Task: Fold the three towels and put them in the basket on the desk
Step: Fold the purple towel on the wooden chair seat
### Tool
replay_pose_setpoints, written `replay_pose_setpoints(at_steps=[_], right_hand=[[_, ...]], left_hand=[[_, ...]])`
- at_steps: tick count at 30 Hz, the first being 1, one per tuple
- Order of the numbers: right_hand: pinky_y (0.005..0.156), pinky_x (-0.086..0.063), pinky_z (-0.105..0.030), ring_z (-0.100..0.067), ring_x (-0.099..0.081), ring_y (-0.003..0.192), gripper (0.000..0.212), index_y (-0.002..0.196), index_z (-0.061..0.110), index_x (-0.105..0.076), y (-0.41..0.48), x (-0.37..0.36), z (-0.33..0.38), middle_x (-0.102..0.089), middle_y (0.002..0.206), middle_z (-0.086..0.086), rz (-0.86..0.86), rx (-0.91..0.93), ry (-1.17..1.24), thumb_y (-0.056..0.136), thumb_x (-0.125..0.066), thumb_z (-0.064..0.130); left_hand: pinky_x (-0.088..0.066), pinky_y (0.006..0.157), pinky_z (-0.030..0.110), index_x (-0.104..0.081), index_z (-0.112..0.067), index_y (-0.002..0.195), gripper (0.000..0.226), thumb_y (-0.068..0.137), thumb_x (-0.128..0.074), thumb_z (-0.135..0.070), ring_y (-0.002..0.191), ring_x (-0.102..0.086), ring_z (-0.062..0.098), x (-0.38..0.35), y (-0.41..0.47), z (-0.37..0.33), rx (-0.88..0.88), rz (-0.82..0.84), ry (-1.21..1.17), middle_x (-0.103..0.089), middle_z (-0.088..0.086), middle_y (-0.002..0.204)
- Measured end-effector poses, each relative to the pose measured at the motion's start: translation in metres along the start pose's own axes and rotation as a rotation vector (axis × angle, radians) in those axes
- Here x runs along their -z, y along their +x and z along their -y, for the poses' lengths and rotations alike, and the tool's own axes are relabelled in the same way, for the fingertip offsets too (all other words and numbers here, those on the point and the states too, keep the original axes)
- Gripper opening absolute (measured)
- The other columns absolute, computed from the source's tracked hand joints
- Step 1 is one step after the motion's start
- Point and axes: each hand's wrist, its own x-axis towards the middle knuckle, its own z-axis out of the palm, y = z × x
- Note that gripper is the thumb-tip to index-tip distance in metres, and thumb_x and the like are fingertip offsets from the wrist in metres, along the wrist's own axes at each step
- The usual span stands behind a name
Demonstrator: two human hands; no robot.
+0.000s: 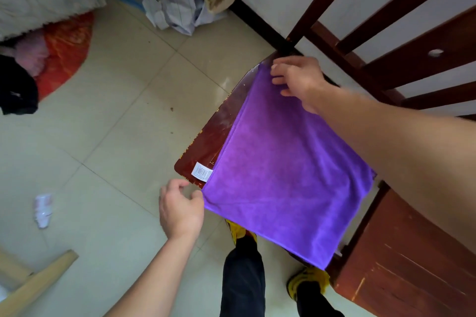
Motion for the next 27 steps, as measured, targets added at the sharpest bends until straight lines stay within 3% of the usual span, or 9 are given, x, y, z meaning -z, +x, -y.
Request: replay_pose_setpoints(at_steps=[3, 6, 10, 13, 16, 19, 22, 24, 27], right_hand=[[0.058, -0.051, -0.028, -0.022, -0.071, 0.085, 0.013, 0.084, 0.023, -0.068, -0.019, 0.035, -0.03, -0.072, 0.084, -0.001, -0.236, -0.035, 0.013, 0.09, -0.056, 0.02], [0.08, -0.054, -0.035, -0.025, -0.068, 0.094, 0.015, 0.089, 0.02, -0.07, -0.049, 0.075, -0.09, -0.074, 0.091, -0.003, -0.403, -0.057, -0.314, 0.087, -0.056, 0.025], [0.087, -0.047, -0.033, -0.027, -0.064, 0.104, 0.02, 0.104, 0.02, -0.07, -0.071, 0.113, -0.147, -0.072, 0.105, -0.004, -0.509, -0.157, -0.407, 0.089, -0.058, 0.026], [0.091, -0.046, -0.033, -0.028, -0.061, 0.109, 0.03, 0.111, 0.02, -0.067, -0.061, 0.138, -0.169, -0.067, 0.115, -0.006, -0.592, -0.273, -0.328, 0.086, -0.064, 0.035], [0.099, -0.045, -0.038, -0.032, -0.057, 0.114, 0.043, 0.113, 0.018, -0.064, -0.052, 0.143, -0.179, -0.058, 0.124, -0.011, -0.687, -0.317, -0.254, 0.08, -0.069, 0.045], [0.095, -0.044, -0.033, -0.031, -0.057, 0.111, 0.056, 0.122, 0.013, -0.057, -0.054, 0.139, -0.183, -0.057, 0.124, -0.011, -0.845, -0.494, 0.054, 0.076, -0.075, 0.041], [0.084, -0.051, -0.027, -0.024, -0.064, 0.094, 0.032, 0.102, 0.016, -0.069, -0.057, 0.148, -0.193, -0.067, 0.102, -0.004, -0.885, -0.538, 0.364, 0.075, -0.078, 0.031], [0.075, -0.052, -0.026, -0.022, -0.067, 0.089, 0.017, 0.091, 0.017, -0.07, -0.055, 0.16, -0.196, -0.069, 0.092, -0.002, -0.848, -0.483, 0.366, 0.078, -0.077, 0.027], [0.062, -0.044, -0.019, -0.017, -0.065, 0.083, 0.02, 0.097, 0.013, -0.069, -0.056, 0.173, -0.196, -0.068, 0.088, 0.0, -0.825, -0.428, 0.313, 0.083, -0.074, 0.026]], left_hand=[[-0.041, 0.069, 0.034, -0.065, -0.013, 0.096, 0.024, 0.076, -0.06, 0.0, 0.097, -0.056, 0.029, 0.003, -0.011, -0.039, -0.365, -0.048, 0.035, -0.057, 0.006, 0.103], [-0.048, 0.075, 0.041, -0.068, -0.012, 0.097, 0.027, 0.073, -0.062, 0.001, 0.096, -0.056, 0.032, -0.012, -0.01, -0.091, -0.817, 0.034, 0.219, -0.06, 0.008, 0.107], [-0.039, 0.098, 0.045, -0.058, -0.014, 0.127, 0.043, 0.084, -0.058, -0.012, 0.13, -0.04, 0.033, -0.05, 0.007, -0.157, -1.162, 0.231, 0.586, -0.042, 0.013, 0.145], [-0.029, 0.108, 0.046, -0.038, -0.018, 0.145, 0.056, 0.091, -0.054, -0.024, 0.144, -0.02, 0.032, -0.07, 0.03, -0.186, -1.165, 0.262, 0.783, -0.02, 0.015, 0.157], [-0.027, 0.109, 0.046, -0.031, -0.016, 0.148, 0.066, 0.091, -0.057, -0.035, 0.146, -0.014, 0.033, -0.076, 0.042, -0.187, -1.171, 0.212, 0.865, -0.014, 0.016, 0.159], [-0.025, 0.112, 0.047, -0.027, -0.014, 0.15, 0.071, 0.09, -0.057, -0.038, 0.147, -0.011, 0.034, -0.078, 0.039, -0.175, -1.216, 0.203, 0.866, -0.012, 0.019, 0.159], [-0.022, 0.114, 0.045, -0.023, -0.016, 0.152, 0.073, 0.091, -0.054, -0.043, 0.148, -0.009, 0.033, -0.078, 0.041, -0.172, -1.229, 0.188, 0.873, -0.01, 0.018, 0.16], [-0.023, 0.112, 0.044, -0.024, -0.018, 0.152, 0.074, 0.09, -0.055, -0.046, 0.148, -0.01, 0.031, -0.078, 0.045, -0.176, -1.263, 0.177, 0.872, -0.012, 0.017, 0.16], [-0.023, 0.111, 0.045, -0.027, -0.019, 0.151, 0.075, 0.088, -0.059, -0.046, 0.147, -0.012, 0.031, -0.077, 0.047, -0.179, -1.267, 0.186, 0.885, -0.014, 0.016, 0.16]])
